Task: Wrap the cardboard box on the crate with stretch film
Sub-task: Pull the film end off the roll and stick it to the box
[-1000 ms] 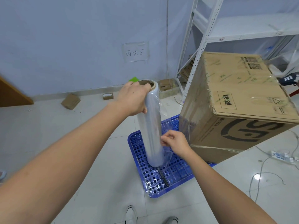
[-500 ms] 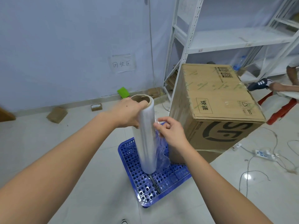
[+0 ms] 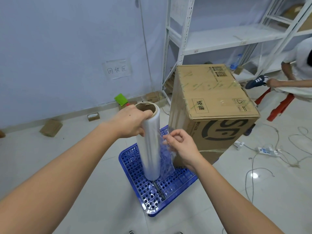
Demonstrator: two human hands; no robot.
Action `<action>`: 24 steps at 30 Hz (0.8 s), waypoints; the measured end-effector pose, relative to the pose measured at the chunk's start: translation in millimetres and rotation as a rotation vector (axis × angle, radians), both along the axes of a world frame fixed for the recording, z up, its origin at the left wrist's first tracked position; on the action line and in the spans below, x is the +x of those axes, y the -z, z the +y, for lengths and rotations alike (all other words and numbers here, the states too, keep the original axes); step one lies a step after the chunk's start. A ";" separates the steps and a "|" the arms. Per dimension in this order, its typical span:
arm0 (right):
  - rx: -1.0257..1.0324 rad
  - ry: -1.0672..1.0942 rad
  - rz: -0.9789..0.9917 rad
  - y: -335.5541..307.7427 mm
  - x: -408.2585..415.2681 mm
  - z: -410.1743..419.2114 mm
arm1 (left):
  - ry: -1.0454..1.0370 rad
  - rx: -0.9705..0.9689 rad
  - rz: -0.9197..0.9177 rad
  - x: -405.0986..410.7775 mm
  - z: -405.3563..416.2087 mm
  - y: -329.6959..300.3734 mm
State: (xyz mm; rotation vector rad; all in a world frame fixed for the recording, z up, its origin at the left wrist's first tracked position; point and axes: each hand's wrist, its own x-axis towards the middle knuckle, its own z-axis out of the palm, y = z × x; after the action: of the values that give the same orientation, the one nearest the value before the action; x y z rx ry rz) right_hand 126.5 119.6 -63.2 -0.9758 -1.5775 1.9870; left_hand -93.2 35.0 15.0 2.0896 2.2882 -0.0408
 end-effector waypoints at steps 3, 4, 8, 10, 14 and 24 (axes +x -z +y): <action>-0.174 0.009 0.098 -8.5 -2.9 0.5 | 0.007 0.011 0.001 -0.4 -1.2 0.5; -0.169 0.020 0.118 -10.6 -3.6 1.3 | 0.008 0.012 0.003 0.0 -1.6 0.4; -0.069 -0.012 0.123 -15.7 -0.9 5.2 | 0.011 0.015 0.011 0.6 -1.7 0.6; -0.038 -0.033 0.123 -21.1 6.3 8.3 | -0.003 0.011 0.011 -0.6 -1.9 1.6; 0.165 0.077 0.050 -30.2 23.3 19.1 | -0.042 0.008 0.004 -5.7 -1.0 4.9; 0.704 -0.040 -0.257 -30.2 11.9 2.4 | -0.079 0.021 0.001 -6.4 4.0 7.9</action>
State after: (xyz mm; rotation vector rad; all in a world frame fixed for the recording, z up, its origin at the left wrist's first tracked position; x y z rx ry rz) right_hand 138.4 122.1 -33.0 -0.9156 -2.2193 1.1818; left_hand -99.6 39.0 7.1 2.0076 2.3795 -0.0154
